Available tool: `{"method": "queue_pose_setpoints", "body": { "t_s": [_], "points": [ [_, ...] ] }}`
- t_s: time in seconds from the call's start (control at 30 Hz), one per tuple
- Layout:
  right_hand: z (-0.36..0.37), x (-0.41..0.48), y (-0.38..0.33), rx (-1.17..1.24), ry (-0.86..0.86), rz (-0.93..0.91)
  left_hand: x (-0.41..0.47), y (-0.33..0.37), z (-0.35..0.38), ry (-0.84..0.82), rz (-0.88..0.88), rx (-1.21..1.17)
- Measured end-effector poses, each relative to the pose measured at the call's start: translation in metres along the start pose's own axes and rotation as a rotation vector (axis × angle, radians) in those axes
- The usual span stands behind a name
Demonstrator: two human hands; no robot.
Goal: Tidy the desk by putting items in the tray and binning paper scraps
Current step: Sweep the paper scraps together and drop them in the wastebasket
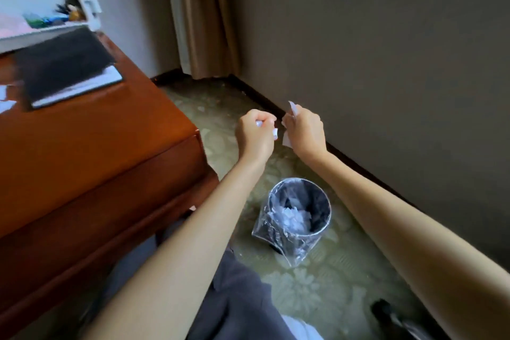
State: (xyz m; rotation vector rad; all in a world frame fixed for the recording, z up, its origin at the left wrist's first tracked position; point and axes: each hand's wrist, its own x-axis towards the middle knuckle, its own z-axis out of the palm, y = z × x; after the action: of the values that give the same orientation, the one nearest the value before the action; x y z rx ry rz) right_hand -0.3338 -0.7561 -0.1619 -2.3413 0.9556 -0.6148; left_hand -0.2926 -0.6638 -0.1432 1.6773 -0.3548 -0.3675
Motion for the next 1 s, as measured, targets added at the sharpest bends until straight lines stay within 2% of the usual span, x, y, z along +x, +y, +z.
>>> {"method": "queue_pose_setpoints", "body": {
  "t_s": [0.23,0.6,0.8,1.0],
  "points": [
    [0.038,0.000,0.115,-0.076,-0.187,0.182,0.026,-0.087,0.084,-0.119,-0.299,0.133],
    [0.120,0.018,0.241,-0.207,-0.584,0.386,0.068,-0.223,0.155,-0.225,-0.652,0.425],
    [0.167,0.017,0.286,-0.240,-0.675,0.462,0.087,-0.280,0.173,-0.218,-0.776,0.441],
    [0.200,0.018,0.306,-0.347,-0.753,0.389,0.102,-0.311,0.189,-0.228,-0.823,0.388]
  ]
}}
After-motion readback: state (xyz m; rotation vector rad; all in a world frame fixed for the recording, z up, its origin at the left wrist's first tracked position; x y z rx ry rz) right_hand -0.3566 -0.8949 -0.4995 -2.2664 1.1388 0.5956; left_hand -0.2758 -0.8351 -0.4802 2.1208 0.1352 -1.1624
